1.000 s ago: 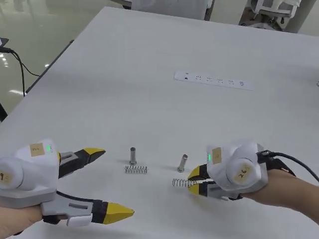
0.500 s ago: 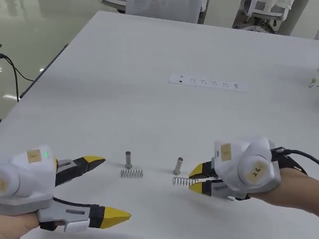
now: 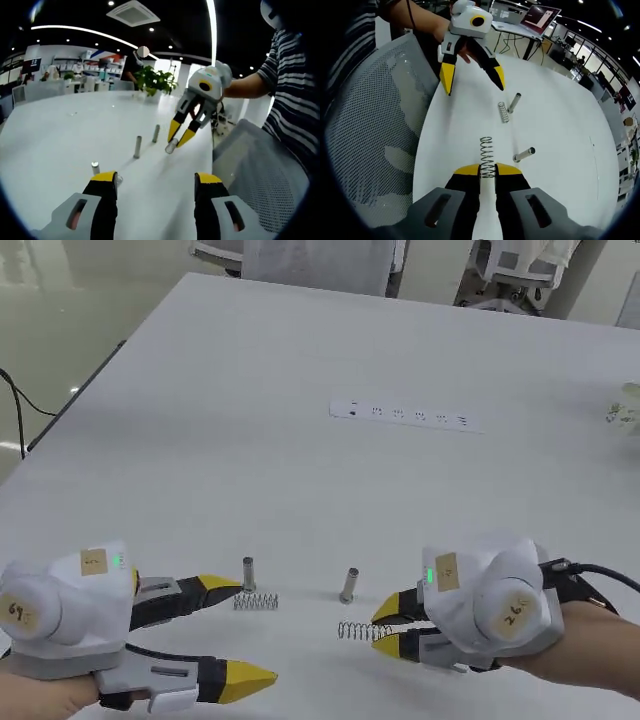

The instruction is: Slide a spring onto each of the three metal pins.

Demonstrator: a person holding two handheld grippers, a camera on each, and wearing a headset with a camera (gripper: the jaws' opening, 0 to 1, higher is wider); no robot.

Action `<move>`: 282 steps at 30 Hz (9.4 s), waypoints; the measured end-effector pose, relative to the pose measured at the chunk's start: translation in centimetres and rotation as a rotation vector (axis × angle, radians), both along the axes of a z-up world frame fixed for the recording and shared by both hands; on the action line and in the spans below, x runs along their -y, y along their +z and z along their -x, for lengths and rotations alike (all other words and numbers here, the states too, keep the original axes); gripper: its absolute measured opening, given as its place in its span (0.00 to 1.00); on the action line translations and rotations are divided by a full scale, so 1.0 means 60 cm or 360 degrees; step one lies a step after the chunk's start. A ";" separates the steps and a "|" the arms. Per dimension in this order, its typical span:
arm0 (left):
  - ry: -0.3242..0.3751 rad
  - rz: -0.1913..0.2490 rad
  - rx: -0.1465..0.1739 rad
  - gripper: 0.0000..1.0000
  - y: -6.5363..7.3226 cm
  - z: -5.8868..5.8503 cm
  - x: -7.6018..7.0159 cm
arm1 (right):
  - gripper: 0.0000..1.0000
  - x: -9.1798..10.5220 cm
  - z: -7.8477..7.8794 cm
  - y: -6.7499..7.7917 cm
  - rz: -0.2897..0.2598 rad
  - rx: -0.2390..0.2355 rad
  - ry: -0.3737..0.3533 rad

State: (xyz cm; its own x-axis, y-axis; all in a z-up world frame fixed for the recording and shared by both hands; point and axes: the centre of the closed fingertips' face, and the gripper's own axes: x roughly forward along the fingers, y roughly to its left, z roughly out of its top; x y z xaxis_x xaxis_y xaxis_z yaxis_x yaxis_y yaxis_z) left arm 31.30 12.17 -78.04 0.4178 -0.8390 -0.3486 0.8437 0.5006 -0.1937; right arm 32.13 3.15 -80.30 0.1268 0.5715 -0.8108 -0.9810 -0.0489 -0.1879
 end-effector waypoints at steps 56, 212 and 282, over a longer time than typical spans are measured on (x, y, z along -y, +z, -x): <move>-0.0348 0.0060 0.0044 0.05 0.009 -0.003 0.138 | 0.08 -0.018 0.023 0.031 -0.0038 0.0016 0.0032; 0.0003 -0.0038 -0.0043 0.56 -0.021 -0.001 0.011 | 0.07 -0.052 0.001 0.082 -0.0233 0.0229 0.0062; 0.0331 -0.0074 -0.0031 0.97 -0.028 -0.040 -0.083 | 0.07 -0.046 -0.121 0.083 -0.0242 0.0277 -0.0205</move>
